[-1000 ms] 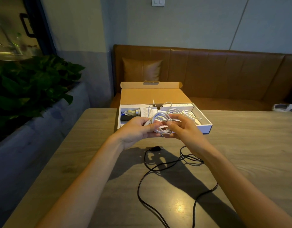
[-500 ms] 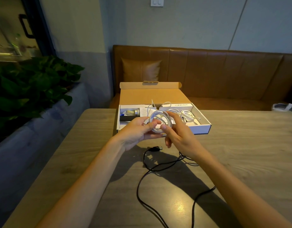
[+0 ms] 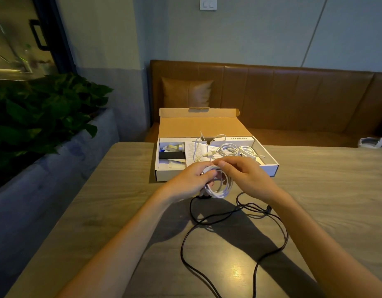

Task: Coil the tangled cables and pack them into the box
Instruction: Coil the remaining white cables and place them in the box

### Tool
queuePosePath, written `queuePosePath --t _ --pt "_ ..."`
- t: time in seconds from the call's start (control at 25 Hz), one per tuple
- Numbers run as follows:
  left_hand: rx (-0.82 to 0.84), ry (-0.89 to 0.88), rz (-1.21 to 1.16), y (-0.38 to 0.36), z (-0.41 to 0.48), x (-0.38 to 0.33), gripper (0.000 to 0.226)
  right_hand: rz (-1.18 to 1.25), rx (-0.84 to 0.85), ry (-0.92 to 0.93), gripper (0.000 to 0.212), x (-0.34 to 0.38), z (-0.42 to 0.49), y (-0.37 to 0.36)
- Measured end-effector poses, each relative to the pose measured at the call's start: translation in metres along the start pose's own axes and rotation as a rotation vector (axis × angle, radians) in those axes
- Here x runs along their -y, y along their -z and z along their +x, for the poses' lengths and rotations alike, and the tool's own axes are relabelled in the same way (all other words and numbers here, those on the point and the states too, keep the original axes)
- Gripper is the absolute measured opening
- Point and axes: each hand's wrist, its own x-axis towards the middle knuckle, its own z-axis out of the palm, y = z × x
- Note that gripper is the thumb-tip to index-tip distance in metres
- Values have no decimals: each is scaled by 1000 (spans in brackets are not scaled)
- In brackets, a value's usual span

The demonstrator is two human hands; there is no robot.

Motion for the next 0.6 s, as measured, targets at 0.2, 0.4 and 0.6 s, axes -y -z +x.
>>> queuePosePath --t 0.2,0.4,0.6 --pt "-50 -130 154 2 1 0 14 228 22 -144 19 1 4 8" --pt "-117 -189 57 3 3 2 14 484 222 -224 23 -4 1 16" --pt "-179 -155 -60 17 1 3 10 637 11 -239 14 -7 3 10"
